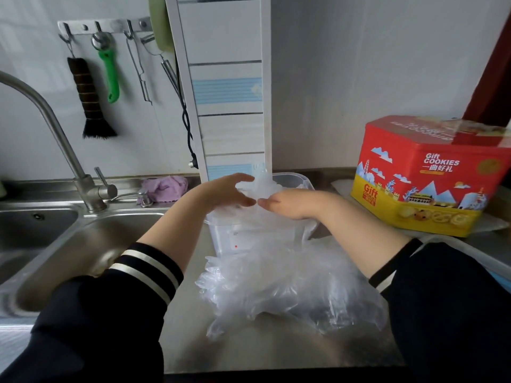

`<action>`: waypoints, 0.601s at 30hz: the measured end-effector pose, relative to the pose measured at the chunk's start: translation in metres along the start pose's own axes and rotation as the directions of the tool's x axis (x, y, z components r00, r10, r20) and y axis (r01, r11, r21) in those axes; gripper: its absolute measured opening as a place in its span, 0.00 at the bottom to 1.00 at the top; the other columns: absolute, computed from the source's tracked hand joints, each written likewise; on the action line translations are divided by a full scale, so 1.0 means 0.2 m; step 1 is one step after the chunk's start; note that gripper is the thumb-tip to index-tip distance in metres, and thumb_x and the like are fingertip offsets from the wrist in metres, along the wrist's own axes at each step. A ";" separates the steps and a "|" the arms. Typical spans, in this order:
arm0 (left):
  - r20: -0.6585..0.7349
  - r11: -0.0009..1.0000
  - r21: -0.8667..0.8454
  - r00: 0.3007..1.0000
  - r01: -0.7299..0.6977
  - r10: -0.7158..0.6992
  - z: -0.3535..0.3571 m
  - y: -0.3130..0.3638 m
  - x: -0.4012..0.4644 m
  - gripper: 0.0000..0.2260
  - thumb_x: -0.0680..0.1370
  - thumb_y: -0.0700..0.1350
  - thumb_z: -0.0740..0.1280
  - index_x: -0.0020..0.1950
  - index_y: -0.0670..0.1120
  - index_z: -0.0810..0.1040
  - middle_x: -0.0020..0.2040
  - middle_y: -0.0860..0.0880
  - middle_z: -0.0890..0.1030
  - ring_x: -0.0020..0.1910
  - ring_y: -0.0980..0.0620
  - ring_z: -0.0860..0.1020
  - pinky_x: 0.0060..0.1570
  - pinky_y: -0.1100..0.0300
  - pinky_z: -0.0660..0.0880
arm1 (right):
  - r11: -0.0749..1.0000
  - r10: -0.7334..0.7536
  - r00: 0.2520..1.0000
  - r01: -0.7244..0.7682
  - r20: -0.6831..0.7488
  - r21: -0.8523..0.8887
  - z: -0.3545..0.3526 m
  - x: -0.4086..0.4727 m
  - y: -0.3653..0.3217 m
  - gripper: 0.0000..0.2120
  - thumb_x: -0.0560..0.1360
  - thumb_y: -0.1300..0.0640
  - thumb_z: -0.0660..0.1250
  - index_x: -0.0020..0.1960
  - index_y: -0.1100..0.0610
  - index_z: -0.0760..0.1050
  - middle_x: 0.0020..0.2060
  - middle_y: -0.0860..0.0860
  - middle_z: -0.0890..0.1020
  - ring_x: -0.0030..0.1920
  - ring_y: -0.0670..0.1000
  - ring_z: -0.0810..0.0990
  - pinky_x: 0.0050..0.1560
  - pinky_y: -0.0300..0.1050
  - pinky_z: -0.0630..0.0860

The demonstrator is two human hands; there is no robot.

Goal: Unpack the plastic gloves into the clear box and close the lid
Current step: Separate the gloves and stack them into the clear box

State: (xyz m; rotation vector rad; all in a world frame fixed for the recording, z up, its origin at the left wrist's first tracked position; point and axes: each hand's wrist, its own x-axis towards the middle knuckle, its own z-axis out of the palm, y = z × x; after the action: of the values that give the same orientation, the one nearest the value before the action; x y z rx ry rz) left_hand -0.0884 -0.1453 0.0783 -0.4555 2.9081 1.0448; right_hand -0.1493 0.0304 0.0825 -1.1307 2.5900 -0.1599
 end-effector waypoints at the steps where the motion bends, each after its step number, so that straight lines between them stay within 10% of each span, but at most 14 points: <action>1: -0.012 0.997 0.073 1.000 -0.022 0.023 -0.01 0.00 0.02 0.27 0.74 0.46 0.73 0.70 0.57 0.69 0.57 0.52 0.79 0.60 0.50 0.77 0.63 0.58 0.69 | 1.000 0.002 1.000 -0.002 0.018 -0.009 0.00 0.01 0.00 0.30 0.81 0.37 0.43 0.69 0.54 0.70 0.67 0.53 0.73 0.66 0.56 0.70 0.60 0.47 0.63; 6: -0.171 0.888 0.445 0.962 -0.119 0.214 -0.01 -0.07 0.10 0.17 0.74 0.44 0.73 0.61 0.54 0.77 0.55 0.52 0.81 0.58 0.50 0.74 0.56 0.57 0.71 | 0.999 0.039 0.992 -0.038 0.122 -0.012 0.00 0.10 0.01 0.31 0.80 0.35 0.43 0.72 0.52 0.68 0.70 0.51 0.70 0.69 0.55 0.68 0.70 0.48 0.61; 14: 0.073 0.488 0.839 0.939 -0.240 0.337 0.01 -0.07 0.09 0.20 0.75 0.38 0.68 0.61 0.59 0.77 0.60 0.53 0.75 0.60 0.49 0.67 0.54 0.57 0.64 | 0.986 0.142 0.952 -0.161 0.271 0.048 0.00 0.16 0.01 0.32 0.75 0.29 0.50 0.69 0.47 0.67 0.62 0.49 0.76 0.60 0.54 0.75 0.57 0.48 0.71; 18: -0.279 0.863 0.476 0.902 -0.168 0.329 -0.14 0.07 0.03 0.07 0.79 0.49 0.66 0.53 0.54 0.83 0.53 0.50 0.81 0.55 0.49 0.75 0.54 0.55 0.71 | 0.978 0.136 0.947 -0.175 0.291 0.114 -0.01 0.13 0.00 0.27 0.77 0.31 0.50 0.59 0.49 0.74 0.59 0.50 0.79 0.47 0.51 0.77 0.49 0.45 0.71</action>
State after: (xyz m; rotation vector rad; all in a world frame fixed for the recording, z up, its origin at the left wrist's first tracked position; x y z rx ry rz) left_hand -0.0954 -0.1539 0.1079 -0.2607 3.4581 0.2888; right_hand -0.1670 0.0117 0.0788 -0.8289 2.3608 -0.1294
